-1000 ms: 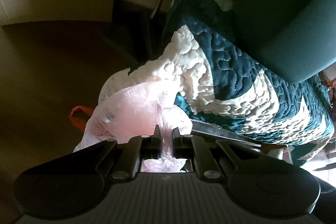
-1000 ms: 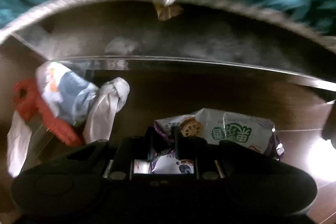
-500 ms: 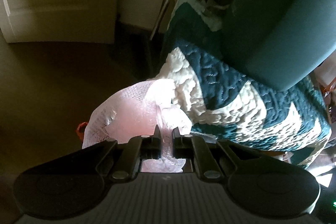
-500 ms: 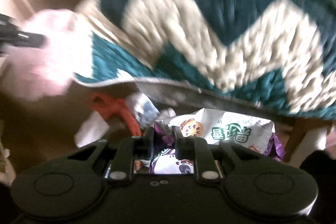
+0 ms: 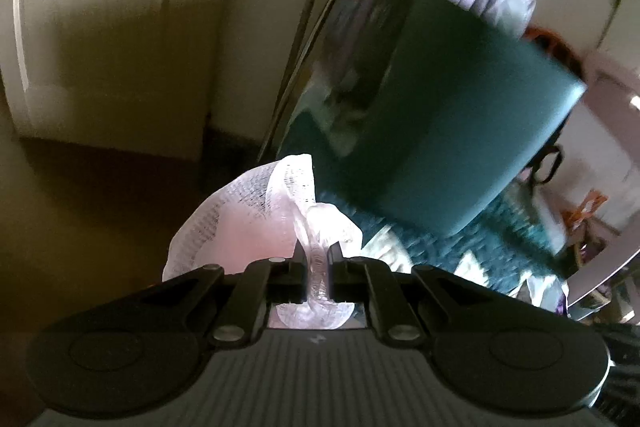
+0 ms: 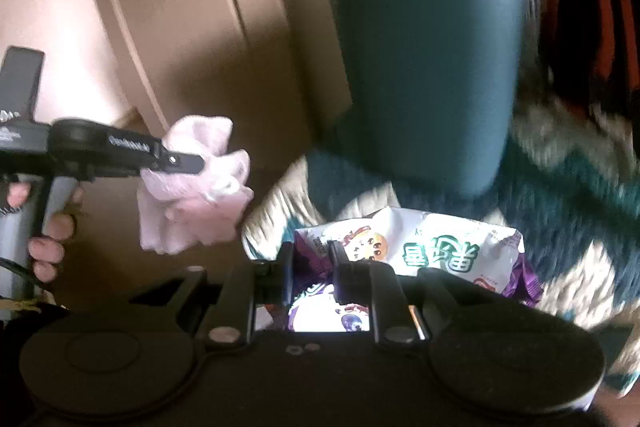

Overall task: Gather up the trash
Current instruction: 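Carry the pink bag and cookie wrapper up toward the teal wastebasket with both grippers, then open both grippers over the teal wastebasket to drop the trash inside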

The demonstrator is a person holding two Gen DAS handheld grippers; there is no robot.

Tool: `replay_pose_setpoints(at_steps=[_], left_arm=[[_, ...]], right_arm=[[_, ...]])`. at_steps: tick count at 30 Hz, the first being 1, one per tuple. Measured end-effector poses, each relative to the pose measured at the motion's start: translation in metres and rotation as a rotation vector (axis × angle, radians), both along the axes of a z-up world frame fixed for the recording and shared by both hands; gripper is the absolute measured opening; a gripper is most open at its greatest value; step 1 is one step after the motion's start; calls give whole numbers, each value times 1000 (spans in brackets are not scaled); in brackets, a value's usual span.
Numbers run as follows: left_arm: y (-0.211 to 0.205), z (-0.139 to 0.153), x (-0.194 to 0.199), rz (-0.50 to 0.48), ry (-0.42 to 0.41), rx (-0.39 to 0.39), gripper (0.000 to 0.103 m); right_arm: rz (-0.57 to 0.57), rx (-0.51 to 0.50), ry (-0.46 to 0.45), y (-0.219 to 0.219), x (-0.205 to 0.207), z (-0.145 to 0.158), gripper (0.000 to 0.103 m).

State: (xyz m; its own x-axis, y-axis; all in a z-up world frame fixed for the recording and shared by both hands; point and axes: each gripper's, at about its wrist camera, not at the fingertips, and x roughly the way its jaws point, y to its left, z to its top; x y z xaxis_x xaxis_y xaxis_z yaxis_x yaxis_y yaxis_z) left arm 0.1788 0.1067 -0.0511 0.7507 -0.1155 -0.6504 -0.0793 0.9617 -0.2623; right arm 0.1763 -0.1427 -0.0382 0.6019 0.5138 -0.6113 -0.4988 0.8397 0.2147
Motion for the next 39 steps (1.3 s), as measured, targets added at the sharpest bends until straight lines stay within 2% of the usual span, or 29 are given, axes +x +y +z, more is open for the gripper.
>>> replay_pose_setpoints(at_steps=[3,8,10,13,18,22,25,30,35,39], left_arm=[[-9,36,-8,-19,-68,15,8],[-32,99,-11,-59,-182,83,8],[-40,123,-7,-85,-209,84,8],[-52,156,5,-113,-247,85,8],[-76,201,32,-139,-315,93,8],[-91,220,59,-149,-331,40,8],[-106,227,74,-169,-352,49,8],[-134,212,103,-227,-349,137,8],[-154,188,137,-257,-318,177,8],[-164,170,165,-266,-285,203,9]], right_arm=[[25,52,-63,-7,1,40,16],[40,149,-153,-19,13,110,17],[43,229,-151,-27,28,139,17],[33,302,-203,-35,49,176,17],[-23,466,-219,-51,94,217,17],[-62,632,-180,-64,130,220,17],[-100,707,-156,-73,151,211,17],[-171,771,-69,-82,192,178,17],[-254,809,23,-92,230,139,17],[-307,767,81,-96,248,112,17]])
